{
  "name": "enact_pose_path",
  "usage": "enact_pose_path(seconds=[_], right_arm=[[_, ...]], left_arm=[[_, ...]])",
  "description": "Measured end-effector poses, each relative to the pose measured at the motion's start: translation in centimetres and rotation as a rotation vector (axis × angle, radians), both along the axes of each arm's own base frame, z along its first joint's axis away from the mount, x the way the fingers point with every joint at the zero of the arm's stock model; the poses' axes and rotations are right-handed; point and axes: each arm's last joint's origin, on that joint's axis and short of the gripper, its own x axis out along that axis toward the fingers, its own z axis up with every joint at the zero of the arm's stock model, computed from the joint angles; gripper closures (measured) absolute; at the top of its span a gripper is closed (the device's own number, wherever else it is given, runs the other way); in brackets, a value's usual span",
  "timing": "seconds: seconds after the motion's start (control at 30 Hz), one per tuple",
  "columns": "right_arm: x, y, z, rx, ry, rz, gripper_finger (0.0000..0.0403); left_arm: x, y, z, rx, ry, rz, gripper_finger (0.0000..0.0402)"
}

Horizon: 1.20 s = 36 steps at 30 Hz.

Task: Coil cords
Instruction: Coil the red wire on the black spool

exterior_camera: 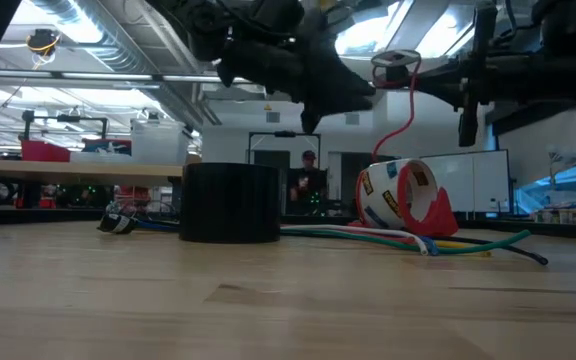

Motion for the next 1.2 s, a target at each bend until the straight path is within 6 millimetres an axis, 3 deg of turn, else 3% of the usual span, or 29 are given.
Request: enact_pose_path(seconds=[0.13,0.27,0.5,0.83,1.2], right_arm=[[0.0,0.0,0.0,-0.001,0.0,0.007,0.04],[0.0,0.0,0.0,-0.001,-0.006,0.003,0.04],[-0.1,0.0,0.6,-0.009,-0.066,-0.008,0.0401],[-0.2,0.1,1.0,-0.019,-0.107,0.024,0.04],[-0.2,0.1,1.0,-0.019,-0.111,0.027,0.04]], left_arm=[[0.3,-0.8,-0.2,0.165,0.025,0.18,0.0239],[0.5,-1.9,-0.3,0.247,0.04,0.195,0.0219],[0.9,-3.6,-0.9,0.376,0.059,0.164,0.0229],[2.4,-3.4,-4.4,0.415,0.073,0.243,0.0242],[2.8,-2.8,-4.0,0.429,-0.016,0.323,0.0256]])
